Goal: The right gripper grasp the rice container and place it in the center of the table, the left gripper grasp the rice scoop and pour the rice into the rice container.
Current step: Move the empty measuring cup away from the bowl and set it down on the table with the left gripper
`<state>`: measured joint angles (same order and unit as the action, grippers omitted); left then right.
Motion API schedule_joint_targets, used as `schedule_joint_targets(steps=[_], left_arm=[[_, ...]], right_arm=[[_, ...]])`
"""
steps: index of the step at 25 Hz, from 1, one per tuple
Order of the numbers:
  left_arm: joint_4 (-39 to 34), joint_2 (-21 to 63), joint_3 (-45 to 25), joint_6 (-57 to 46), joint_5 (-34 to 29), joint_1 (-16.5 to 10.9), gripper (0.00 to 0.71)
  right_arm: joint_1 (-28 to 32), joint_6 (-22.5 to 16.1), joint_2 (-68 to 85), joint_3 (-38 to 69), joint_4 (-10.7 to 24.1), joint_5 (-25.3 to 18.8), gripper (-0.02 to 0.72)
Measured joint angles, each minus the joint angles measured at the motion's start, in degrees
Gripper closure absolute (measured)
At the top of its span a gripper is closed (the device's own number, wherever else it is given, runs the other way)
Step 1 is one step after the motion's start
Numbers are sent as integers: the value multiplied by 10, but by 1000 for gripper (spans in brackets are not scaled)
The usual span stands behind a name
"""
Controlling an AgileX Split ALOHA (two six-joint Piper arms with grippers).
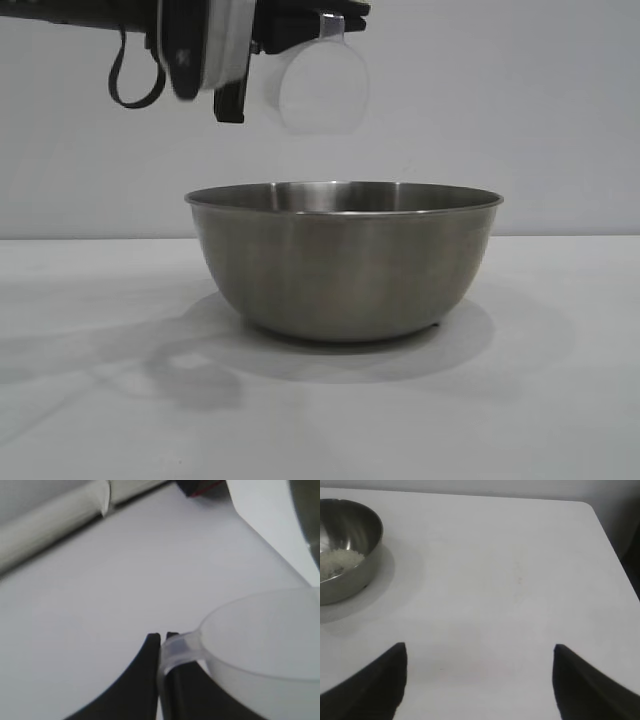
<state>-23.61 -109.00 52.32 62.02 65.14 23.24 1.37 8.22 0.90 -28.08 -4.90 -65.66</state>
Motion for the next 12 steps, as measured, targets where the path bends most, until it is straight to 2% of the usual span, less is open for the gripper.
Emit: schedule_joint_targets(steps=[6, 9, 12], left_arm=[[306, 0, 0, -189, 0, 0, 710], [397, 0, 0, -281, 0, -20, 710], [433, 0, 0, -360, 0, -48, 710]], right_arm=[[0, 0, 0, 0, 0, 0, 192], [0, 0, 0, 0, 0, 0, 192], [0, 0, 0, 0, 0, 0, 192]])
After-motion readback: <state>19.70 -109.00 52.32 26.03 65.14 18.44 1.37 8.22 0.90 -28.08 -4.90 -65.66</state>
